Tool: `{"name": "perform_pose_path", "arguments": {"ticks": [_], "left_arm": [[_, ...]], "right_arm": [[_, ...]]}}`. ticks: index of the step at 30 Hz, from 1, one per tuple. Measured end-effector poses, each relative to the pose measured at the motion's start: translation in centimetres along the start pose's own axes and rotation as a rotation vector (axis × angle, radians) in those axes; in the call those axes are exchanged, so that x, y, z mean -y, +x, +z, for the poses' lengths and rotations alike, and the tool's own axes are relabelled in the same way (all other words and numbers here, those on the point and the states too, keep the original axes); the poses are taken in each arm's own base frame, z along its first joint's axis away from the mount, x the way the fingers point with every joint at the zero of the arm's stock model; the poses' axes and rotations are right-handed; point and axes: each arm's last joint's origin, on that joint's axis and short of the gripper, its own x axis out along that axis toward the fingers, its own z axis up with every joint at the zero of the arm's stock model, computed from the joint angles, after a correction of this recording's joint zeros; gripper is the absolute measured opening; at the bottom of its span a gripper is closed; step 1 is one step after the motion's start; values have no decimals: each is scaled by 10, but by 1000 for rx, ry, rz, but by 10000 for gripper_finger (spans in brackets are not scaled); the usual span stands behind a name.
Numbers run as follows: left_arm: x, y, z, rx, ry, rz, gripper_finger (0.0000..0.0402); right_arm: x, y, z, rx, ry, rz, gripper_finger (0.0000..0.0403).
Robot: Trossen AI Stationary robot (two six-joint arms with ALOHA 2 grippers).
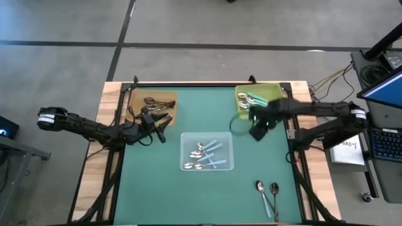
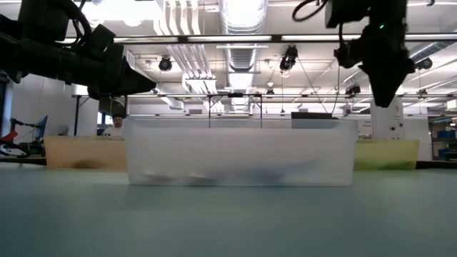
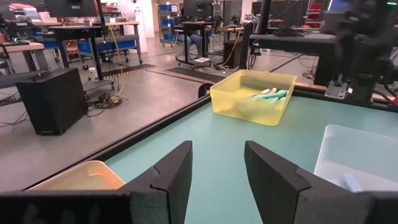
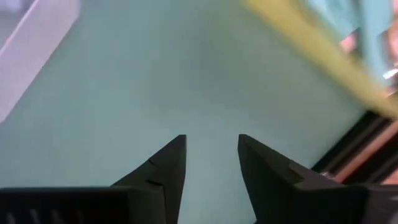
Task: Sort silverware by color (type)
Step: Put the black spoon into the orange bin
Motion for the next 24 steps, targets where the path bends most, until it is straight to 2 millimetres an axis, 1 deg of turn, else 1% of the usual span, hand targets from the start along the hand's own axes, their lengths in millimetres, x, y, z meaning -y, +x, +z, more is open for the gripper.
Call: {"name": "perform_pose_path", "arguments": {"ticks": [5, 9, 15, 19, 22, 24], "left_arm": [[0, 0, 0, 0, 0, 0, 132], [0, 0, 0, 0, 0, 0, 132], [0, 0, 0, 0, 8, 0, 132], [0, 0, 0, 0, 8, -1, 132], [0, 0, 0, 0, 8, -1, 132], [0, 0, 0, 0, 8, -8, 132]], "right_arm": [[-41, 4, -34, -62, 30, 22, 128], [-67, 11, -58, -159, 99, 37, 125], [-106, 27, -92, -258, 114, 65, 124], [-122, 37, -118, -344, 99, 20, 122], [-127, 40, -137, -431, 110, -12, 122], [-130, 40, -150, -459, 134, -27, 121]]}}
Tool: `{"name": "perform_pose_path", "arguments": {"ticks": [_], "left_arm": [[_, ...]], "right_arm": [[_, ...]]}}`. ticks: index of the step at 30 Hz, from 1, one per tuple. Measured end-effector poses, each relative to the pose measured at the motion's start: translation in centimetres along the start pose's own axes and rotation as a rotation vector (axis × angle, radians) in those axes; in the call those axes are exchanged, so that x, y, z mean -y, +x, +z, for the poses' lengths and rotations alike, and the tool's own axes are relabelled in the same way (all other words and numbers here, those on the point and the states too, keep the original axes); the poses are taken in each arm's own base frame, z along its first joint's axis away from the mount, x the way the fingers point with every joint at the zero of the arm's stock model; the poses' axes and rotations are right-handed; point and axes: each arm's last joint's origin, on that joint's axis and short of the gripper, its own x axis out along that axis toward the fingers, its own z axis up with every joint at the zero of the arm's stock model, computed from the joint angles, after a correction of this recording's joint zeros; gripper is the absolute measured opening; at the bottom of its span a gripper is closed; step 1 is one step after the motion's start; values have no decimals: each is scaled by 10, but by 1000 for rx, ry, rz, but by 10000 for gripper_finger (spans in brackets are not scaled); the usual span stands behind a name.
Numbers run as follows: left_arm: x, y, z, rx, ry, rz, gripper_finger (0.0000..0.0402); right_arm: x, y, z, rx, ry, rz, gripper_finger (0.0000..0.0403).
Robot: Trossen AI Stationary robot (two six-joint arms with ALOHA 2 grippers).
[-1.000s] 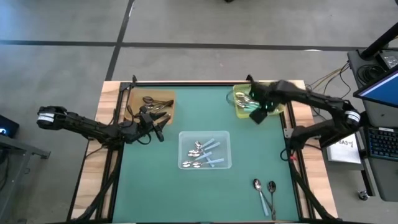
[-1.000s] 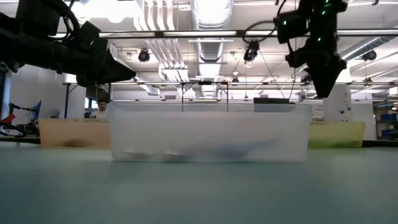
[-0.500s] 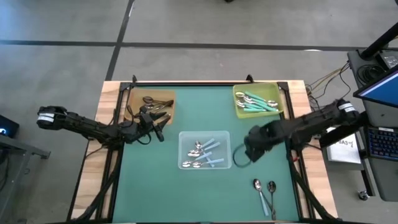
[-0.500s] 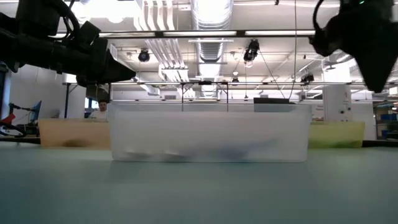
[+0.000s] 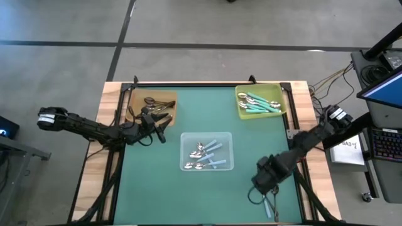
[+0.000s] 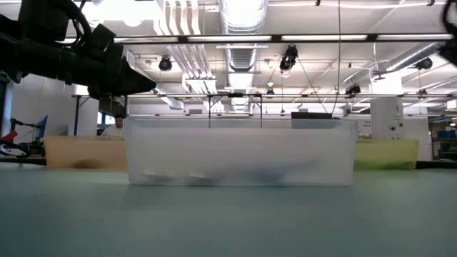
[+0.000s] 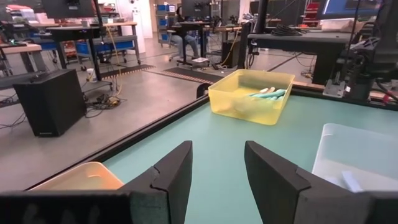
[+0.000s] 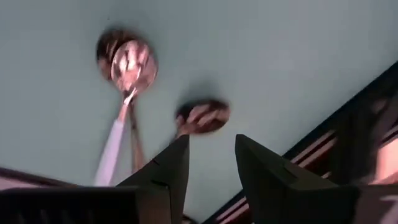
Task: Sort silverware by color (type)
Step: Put the black spoon into the orange bin
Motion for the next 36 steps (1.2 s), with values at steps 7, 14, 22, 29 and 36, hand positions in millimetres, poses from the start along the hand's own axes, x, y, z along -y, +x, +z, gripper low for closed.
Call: {"name": "perform_pose_path", "arguments": {"ticks": [7, 14, 22, 29, 36], "left_arm": [[2, 0, 0, -3, 0, -57, 132], [3, 0, 0, -6, 0, -106, 132], [3, 0, 0, -7, 5, -107, 132], [3, 0, 0, -7, 6, -107, 132], [3, 0, 0, -7, 6, -107, 132]], "right_arm": [[-15, 14, -36, -8, 156, 133, 105], [-21, 40, -53, -3, 244, 85, 95], [-31, 64, -49, 19, 249, 38, 102], [-32, 76, -45, 39, 230, -7, 90], [-30, 82, -41, 48, 180, -28, 72]]}}
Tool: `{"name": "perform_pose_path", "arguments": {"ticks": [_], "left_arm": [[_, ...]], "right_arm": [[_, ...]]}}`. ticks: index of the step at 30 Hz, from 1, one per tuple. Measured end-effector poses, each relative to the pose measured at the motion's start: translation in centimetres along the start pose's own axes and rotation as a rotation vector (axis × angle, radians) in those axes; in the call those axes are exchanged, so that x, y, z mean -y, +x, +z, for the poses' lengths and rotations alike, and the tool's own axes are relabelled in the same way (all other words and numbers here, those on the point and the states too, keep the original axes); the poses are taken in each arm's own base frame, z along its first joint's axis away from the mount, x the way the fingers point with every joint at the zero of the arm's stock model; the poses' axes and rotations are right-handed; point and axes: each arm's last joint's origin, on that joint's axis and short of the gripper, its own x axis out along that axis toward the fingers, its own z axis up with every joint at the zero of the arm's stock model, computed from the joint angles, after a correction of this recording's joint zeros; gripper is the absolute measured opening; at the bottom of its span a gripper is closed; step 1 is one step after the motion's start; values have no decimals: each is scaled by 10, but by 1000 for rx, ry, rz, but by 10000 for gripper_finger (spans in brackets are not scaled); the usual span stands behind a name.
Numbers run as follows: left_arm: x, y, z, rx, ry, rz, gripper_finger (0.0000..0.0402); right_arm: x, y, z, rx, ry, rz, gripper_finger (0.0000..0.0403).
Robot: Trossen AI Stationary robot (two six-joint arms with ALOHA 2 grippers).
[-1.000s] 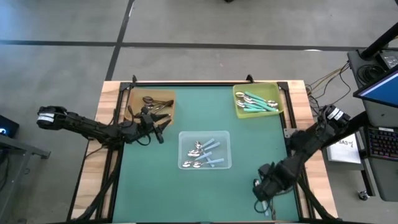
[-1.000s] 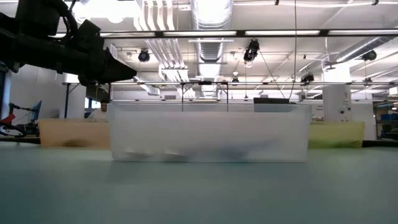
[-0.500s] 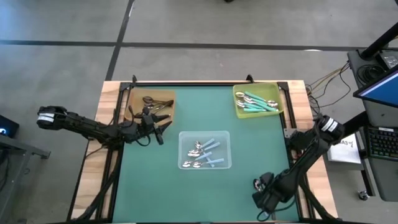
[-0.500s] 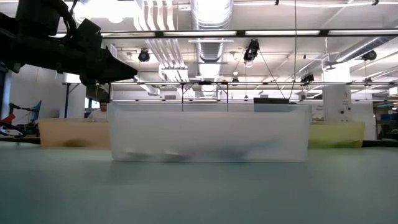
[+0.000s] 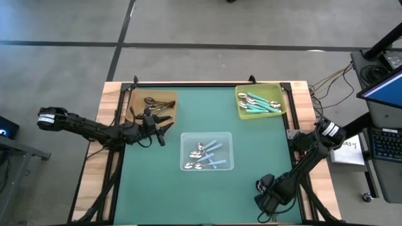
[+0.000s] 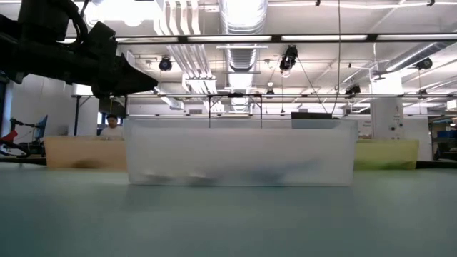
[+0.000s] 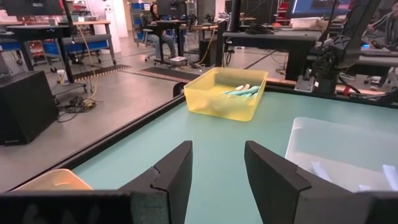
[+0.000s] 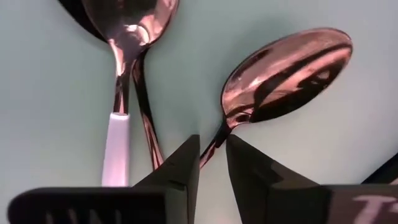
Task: Sort silverware by color (type)
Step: Put the black spoon into the orange bin
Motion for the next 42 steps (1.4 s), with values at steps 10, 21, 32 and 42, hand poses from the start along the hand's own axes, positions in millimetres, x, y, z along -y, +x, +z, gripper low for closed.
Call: {"name": "perform_pose_path", "arguments": {"ticks": [10, 21, 32, 42], "left_arm": [[0, 0, 0, 0, -1, 0, 132], [0, 0, 0, 2, -23, 0, 132], [6, -1, 3, 9, -79, -196, 132], [10, -2, 11, 78, -132, -344, 132]], "right_arm": [[0, -1, 9, -12, -104, 2, 12], [21, -49, 14, 214, -62, 169, 10], [6, -101, 75, 968, -213, 377, 9], [-32, -168, 168, 1402, -413, 387, 9]]}}
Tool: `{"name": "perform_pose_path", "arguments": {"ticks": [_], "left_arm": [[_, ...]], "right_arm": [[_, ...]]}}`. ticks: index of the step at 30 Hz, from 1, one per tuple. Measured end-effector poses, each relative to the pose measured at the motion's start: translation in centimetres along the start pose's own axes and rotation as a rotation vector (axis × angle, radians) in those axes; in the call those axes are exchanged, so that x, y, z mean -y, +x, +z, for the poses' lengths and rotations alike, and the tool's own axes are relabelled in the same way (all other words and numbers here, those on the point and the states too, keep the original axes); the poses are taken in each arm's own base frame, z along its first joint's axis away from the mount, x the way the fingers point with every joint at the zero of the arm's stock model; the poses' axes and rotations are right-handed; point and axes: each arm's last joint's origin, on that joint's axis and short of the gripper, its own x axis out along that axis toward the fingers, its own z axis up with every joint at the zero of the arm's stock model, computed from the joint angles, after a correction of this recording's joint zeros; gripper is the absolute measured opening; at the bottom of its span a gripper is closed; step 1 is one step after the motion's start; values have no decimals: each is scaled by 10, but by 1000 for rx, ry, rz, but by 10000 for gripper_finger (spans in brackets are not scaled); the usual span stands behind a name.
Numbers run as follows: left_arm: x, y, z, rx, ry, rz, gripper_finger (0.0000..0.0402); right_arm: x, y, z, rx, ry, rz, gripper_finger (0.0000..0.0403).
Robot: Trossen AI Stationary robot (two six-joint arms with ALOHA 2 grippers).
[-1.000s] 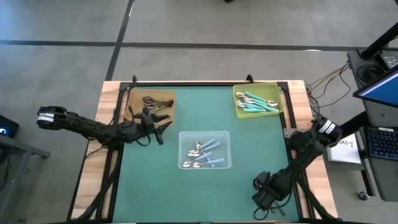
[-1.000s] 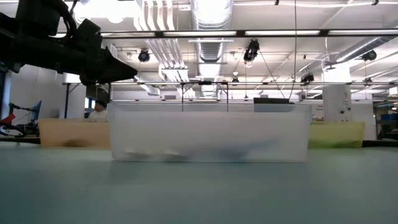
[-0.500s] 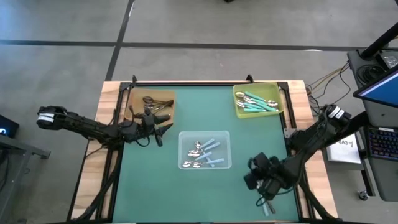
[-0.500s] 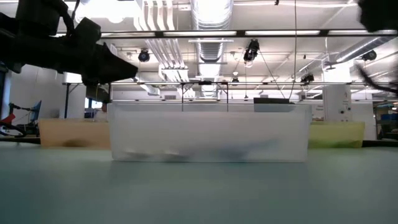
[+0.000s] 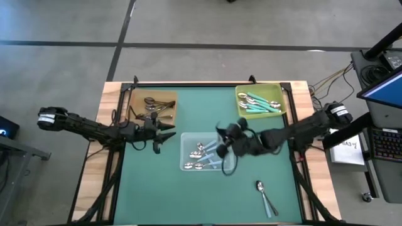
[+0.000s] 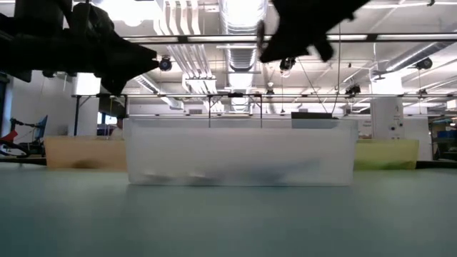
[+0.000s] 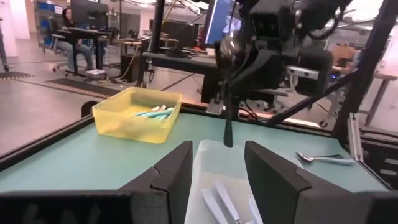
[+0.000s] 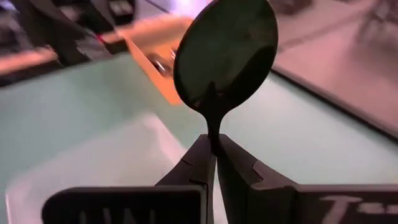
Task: Sort silverware by color (type)
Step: Put the black spoon into the orange bin
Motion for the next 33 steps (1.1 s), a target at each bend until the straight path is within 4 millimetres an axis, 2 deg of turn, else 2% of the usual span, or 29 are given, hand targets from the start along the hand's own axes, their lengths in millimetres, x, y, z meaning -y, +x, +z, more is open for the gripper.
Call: {"name": "perform_pose_path", "arguments": {"ticks": [6, 13, 17, 27, 33], "left_arm": [[0, 0, 2, 27, -19, -1, 133], [6, 14, 9, 16, -58, -69, 133], [10, 27, 13, -6, -6, -68, 142], [9, 42, 7, -34, 66, 63, 186], [9, 46, 3, -45, 62, 63, 186]], "right_arm": [[10, 34, 29, 146, -11, 145, 9], [9, 68, 32, 254, -101, 381, 9], [8, 85, 33, 259, -139, 394, 9], [-7, 95, 53, 322, -243, 459, 9], [-12, 100, 60, 339, -275, 457, 9]]}}
